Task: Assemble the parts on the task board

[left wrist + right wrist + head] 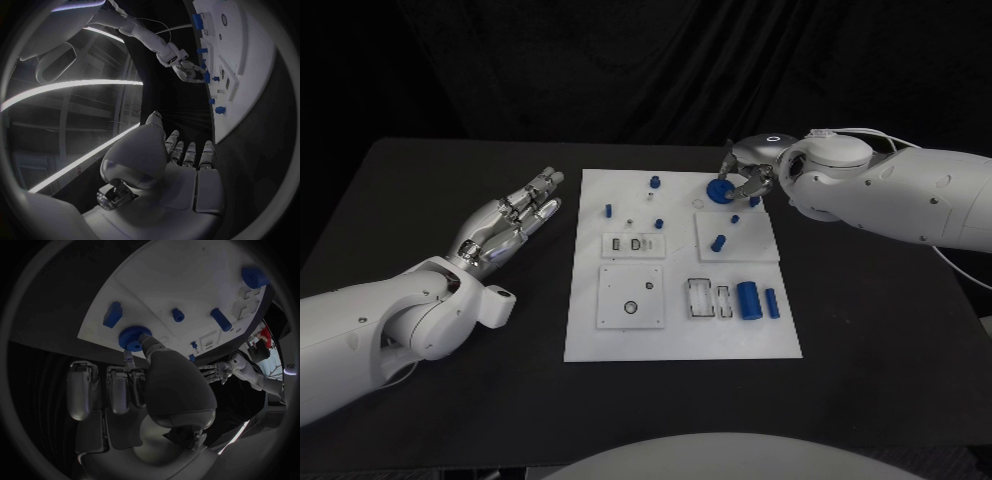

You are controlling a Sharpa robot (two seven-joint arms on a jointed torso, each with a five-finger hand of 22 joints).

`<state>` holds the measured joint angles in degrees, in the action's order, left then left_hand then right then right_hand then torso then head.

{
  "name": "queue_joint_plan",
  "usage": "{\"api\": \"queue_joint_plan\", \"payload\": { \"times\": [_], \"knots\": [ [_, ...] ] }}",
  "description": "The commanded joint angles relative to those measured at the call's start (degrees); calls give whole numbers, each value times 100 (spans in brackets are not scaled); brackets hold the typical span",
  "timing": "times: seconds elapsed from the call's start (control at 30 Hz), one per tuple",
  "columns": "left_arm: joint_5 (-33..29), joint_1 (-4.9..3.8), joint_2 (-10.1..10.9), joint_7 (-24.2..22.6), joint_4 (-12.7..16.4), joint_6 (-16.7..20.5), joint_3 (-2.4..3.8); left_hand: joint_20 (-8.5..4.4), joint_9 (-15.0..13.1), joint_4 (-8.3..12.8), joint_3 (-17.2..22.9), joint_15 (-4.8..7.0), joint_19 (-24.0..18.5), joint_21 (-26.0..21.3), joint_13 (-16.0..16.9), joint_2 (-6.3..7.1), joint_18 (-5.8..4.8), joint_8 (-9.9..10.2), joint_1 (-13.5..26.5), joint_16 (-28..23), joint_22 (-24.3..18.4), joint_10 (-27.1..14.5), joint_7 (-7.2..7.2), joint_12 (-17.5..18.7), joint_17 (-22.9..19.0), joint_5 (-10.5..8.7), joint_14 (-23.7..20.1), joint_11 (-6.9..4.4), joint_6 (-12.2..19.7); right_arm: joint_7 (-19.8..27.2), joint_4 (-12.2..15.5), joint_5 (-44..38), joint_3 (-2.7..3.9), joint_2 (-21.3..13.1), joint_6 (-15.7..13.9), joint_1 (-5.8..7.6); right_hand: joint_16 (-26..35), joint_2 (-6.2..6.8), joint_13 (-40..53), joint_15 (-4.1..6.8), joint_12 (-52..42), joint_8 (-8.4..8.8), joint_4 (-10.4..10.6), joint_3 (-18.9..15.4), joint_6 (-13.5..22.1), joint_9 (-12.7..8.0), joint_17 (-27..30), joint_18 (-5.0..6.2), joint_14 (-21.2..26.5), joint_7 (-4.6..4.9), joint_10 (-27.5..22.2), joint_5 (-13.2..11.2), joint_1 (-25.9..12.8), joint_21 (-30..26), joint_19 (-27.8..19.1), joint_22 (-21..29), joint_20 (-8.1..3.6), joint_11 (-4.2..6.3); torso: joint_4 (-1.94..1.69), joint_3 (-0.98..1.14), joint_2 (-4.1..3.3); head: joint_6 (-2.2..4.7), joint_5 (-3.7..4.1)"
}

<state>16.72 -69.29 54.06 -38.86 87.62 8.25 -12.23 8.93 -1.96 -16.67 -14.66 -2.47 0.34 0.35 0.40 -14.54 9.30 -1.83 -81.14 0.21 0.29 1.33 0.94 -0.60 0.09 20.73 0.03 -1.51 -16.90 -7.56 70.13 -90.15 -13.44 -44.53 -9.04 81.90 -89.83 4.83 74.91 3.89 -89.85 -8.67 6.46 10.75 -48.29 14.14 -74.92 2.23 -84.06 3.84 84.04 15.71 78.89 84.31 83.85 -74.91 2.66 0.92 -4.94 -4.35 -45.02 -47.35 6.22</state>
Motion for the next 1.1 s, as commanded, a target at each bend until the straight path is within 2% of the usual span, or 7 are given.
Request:
{"api": "queue_joint_plan", "payload": {
  "times": [0.03,0.13,0.43,0.47,0.5,0.77,1.1],
  "knots": [
    [-6,8,-9,-786,7,-110,4,38,-12,33,14,-47,12,11,-9,4,86,-29,-56,-21,5,-11,-1,31,-9,13,-3,45,-53,-82,-5,-20,-19,5,126,-38,-17,-21,1509,21,-15,-120,-73,1,-51,131,-1508,-26,-594,-16,596,-8,37,-29,100,-1068,-22,13,8,1,0,-1,-6],
    [-6,9,-9,-780,5,-114,4,41,-14,36,17,-49,12,12,-10,3,86,-33,-60,-21,5,-12,7,31,-9,13,-3,50,-70,-70,-8,-20,-19,8,124,-43,-17,-40,1509,21,-15,-227,-115,-12,-52,243,-1508,-26,-594,-15,596,-9,32,-31,101,-1072,-27,16,5,1,3,-5,-7],
    [-6,10,-8,-773,-3,-124,4,52,-16,64,36,-55,13,12,-9,1,87,-37,-102,-21,6,-11,24,31,-9,15,-3,64,-92,62,-4,-20,-19,14,-72,-48,-17,-230,1509,72,-15,-1324,-326,-128,-185,1264,-1508,-38,-594,-101,596,-5,-85,-4,149,-1130,-83,90,3,0,2,-4,0],
    [-6,10,-6,-772,-3,-124,4,63,-16,51,91,-62,15,12,-9,30,90,-32,-183,-21,6,-12,54,31,-9,909,-3,68,-91,81,3,-20,-19,13,-108,-49,-17,-227,1509,83,-15,-1343,-329,-132,-180,1285,-1508,-40,-594,-106,596,-7,-91,-3,150,-1132,-80,87,3,-1,2,-3,1],
    [-6,11,-4,-772,-3,-124,4,65,-16,48,103,-64,15,12,-9,36,91,-31,-201,-21,6,-12,61,31,-9,1106,-3,70,-91,96,10,-20,-18,10,-138,-49,-17,-232,1509,90,-15,-1385,-330,-136,-173,1332,-1508,-45,-594,-112,596,-7,-105,11,163,-1143,-83,92,4,0,3,4,3],
    [-6,11,25,-763,8,-119,4,66,-16,47,119,-63,15,12,-9,44,92,-33,-215,-21,6,-10,37,31,-9,1175,-3,77,-101,163,176,-20,-16,-75,-447,-23,-17,-226,1509,115,-15,-1557,-284,-176,-192,1517,-1508,-65,-594,-145,596,-7,-228,71,219,-1192,-106,120,8,1,2,10,-24],
    [-6,11,46,-751,19,-109,4,66,-16,46,121,-63,16,13,-7,46,92,-33,-217,-21,6,-3,36,29,-9,1183,-3,77,-103,87,522,-20,-14,-182,-529,227,-17,-226,1509,126,-15,-1547,-196,-203,-166,1553,-1508,-80,-594,-142,596,-5,-369,120,263,-1227,-120,127,4,-1,2,26,-33]
  ]
}}
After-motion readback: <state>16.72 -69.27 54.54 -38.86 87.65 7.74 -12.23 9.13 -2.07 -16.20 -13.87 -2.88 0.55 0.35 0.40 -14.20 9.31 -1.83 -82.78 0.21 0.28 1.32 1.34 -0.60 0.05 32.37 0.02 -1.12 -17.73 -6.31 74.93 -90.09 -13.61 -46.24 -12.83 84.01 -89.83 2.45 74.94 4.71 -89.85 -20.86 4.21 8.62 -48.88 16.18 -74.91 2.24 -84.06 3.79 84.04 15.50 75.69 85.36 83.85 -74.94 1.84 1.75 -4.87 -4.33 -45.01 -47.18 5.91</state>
